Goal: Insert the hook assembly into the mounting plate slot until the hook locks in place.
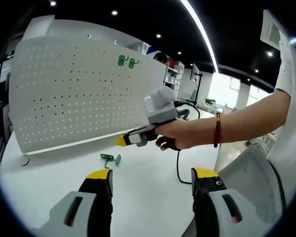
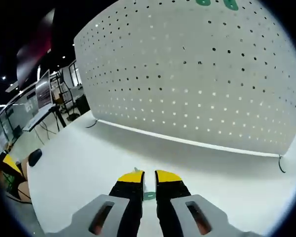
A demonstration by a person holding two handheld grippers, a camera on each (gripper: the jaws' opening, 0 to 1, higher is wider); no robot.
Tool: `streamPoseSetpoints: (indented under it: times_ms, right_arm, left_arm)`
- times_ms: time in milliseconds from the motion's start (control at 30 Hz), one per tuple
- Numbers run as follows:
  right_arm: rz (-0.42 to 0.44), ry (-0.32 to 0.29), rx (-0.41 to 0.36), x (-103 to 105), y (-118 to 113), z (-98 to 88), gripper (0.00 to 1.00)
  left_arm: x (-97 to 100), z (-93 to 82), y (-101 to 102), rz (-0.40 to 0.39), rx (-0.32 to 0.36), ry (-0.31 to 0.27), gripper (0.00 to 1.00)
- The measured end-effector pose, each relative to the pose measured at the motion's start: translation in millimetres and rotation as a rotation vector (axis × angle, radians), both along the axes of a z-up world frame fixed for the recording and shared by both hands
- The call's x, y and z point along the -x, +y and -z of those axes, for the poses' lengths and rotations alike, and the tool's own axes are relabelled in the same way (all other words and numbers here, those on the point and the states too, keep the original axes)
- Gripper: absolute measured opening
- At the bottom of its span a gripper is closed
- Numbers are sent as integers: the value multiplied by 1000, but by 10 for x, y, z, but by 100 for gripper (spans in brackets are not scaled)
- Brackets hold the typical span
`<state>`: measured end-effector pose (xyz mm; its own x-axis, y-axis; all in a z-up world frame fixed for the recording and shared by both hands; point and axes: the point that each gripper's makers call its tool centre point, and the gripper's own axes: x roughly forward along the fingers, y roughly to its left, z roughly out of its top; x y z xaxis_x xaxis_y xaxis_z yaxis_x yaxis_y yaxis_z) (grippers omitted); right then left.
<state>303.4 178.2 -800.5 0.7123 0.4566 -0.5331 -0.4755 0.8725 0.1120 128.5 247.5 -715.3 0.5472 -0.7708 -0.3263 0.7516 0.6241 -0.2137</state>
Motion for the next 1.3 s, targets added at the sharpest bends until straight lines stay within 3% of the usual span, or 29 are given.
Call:
streamPoseSetpoints:
  times_ms: [867, 1300]
  right_arm:
    - [-72, 109, 77, 1, 191, 363, 4]
    - [-79, 125, 100, -43, 232, 381, 0]
  left_arm:
    - [-78, 35, 108, -42, 52, 32, 66]
    - [-82, 38, 137, -49, 61, 35, 66]
